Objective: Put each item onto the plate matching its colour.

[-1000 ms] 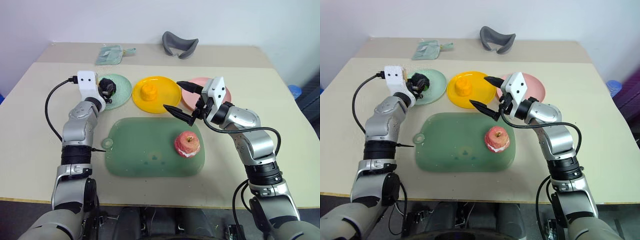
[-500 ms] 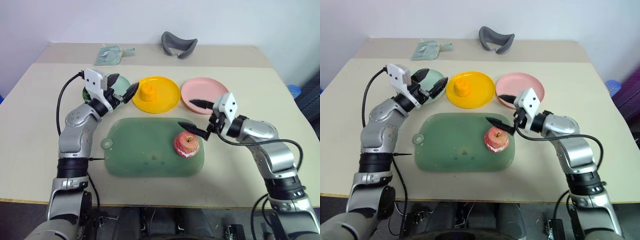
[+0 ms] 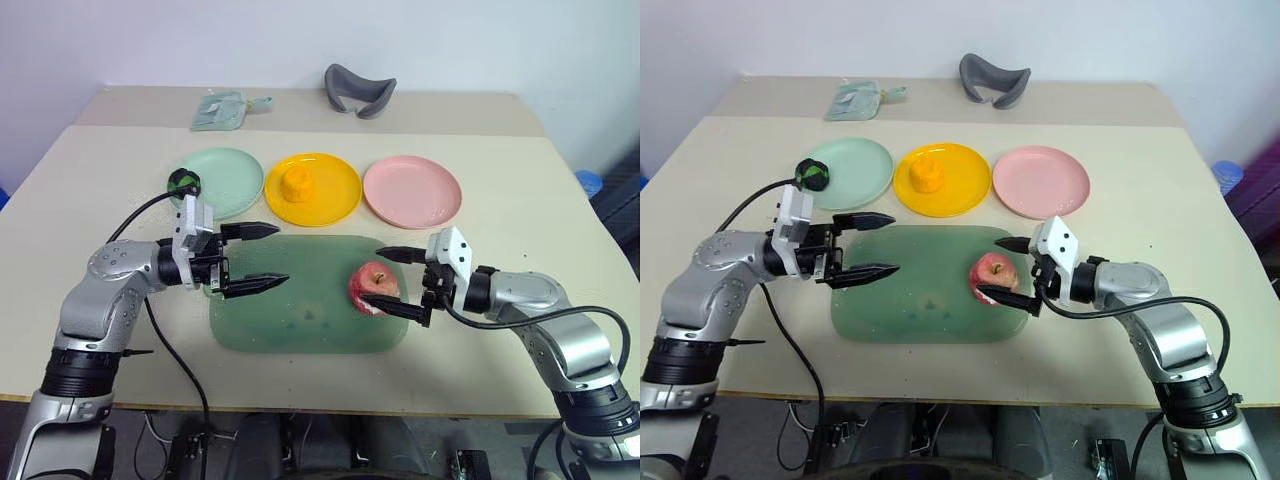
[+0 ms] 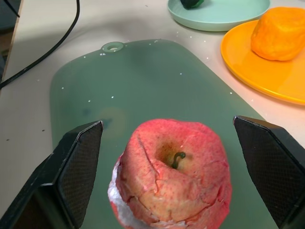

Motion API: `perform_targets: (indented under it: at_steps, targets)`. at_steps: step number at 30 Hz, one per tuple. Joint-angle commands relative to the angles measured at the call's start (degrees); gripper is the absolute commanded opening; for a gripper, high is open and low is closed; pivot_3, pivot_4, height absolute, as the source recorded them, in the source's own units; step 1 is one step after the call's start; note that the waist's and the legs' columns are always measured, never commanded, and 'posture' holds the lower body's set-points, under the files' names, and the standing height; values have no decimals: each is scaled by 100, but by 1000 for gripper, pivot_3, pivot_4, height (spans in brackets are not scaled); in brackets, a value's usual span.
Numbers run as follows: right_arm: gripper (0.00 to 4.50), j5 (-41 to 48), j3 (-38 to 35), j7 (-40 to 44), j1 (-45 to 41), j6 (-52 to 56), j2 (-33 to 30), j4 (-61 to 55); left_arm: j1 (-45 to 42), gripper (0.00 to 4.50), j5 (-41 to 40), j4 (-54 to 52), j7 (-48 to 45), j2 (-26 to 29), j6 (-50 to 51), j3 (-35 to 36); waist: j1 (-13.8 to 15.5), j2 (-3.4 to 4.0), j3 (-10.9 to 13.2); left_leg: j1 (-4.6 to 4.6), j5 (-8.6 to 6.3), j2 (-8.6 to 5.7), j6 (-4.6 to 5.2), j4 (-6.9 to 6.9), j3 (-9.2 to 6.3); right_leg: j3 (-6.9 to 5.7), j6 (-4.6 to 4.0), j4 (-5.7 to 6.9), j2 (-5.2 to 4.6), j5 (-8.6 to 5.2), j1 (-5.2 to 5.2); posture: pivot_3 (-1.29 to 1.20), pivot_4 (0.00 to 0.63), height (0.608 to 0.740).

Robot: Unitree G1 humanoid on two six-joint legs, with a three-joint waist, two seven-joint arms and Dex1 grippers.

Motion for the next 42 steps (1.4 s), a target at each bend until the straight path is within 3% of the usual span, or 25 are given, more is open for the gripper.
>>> perform_targets:
  at_steps: [1,7,13,16,18,21,29,36,42]
  targets:
    - [4500,-36,85,32,-75,-111,42,-46,83,4485,-256,-318,-353,265,131,102,2,0,0,0,0,0,0,0,-1,0,0,0,0,0,-1,0,150,740]
    - [4500,-180,184,121,-144,-343,117,322,322,4485,-471,-478,-903,853,281,297,7,0,0,0,0,1,1,0,-4,1,-1,0,-1,0,-2,0,150,740]
    - [4500,-240,203,209,-138,-560,163,575,468,4485,-475,-510,-899,989,217,404,9,0,0,0,-1,1,2,0,-7,1,-1,0,-2,0,-2,0,150,740]
    - [3608,-252,195,231,-151,-608,192,651,519,4500,-481,-575,-864,980,239,431,7,0,0,-1,-1,1,2,-1,-8,2,-1,0,-2,-1,-3,0,150,740]
    - [2716,-256,181,243,-157,-639,196,686,550,4500,-460,-600,-837,989,237,437,7,1,0,0,-1,1,2,-1,-8,2,-1,0,-2,-1,-2,0,150,740]
    - [2532,-255,107,188,-172,-691,222,688,583,4500,-505,-622,-675,933,273,515,6,1,0,0,-1,1,2,-1,-8,2,-1,0,-2,-1,-3,0,150,740]
    - [2532,-402,-333,-607,-1219,-1049,799,1760,210,4500,-448,-737,1105,15,473,667,3,0,1,0,-1,1,2,2,-9,5,-1,2,-2,1,-2,0,150,740]
    - [2532,-938,-664,-1458,-2847,-1974,1237,4377,-177,4500,366,-766,3064,-1135,310,364,1,1,1,0,0,-2,3,2,-3,4,0,2,-3,1,0,0,150,740]
    - [2532,-1387,-683,-1758,-3859,-2920,1326,6559,-132,4500,303,-1199,3518,-1502,526,222,-42,4,3,0,1,2,1,-4,7,5,0,2,-1,1,-4,0,150,740]
